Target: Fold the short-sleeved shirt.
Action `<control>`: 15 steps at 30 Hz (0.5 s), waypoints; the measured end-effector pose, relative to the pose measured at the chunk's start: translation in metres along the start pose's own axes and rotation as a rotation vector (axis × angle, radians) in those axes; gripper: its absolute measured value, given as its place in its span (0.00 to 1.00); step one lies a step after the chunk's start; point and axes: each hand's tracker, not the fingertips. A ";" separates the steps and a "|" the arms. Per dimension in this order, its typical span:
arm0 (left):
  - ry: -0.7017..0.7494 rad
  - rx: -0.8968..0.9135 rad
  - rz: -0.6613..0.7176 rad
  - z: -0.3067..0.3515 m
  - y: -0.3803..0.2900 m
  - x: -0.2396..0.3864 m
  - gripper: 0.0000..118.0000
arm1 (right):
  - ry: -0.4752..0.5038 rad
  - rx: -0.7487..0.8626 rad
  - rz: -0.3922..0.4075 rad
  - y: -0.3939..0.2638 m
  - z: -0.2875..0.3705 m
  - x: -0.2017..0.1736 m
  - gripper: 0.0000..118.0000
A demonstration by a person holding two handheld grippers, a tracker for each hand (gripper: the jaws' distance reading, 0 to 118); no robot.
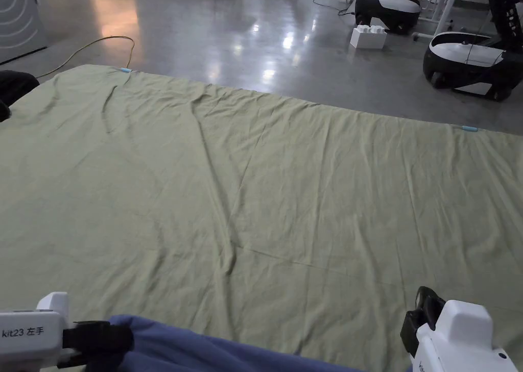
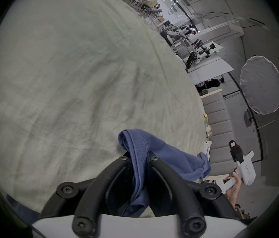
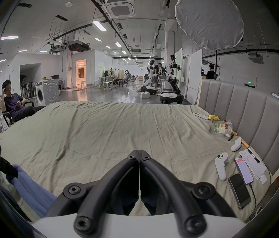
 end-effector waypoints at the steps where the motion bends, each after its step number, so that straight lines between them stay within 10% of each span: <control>1: -0.011 0.011 0.000 0.005 0.003 0.003 0.11 | -0.002 -0.001 0.000 0.000 0.000 0.001 0.01; 15: 0.200 0.105 -0.092 0.091 0.046 0.039 0.11 | 0.038 0.025 0.021 0.011 -0.002 -0.001 0.01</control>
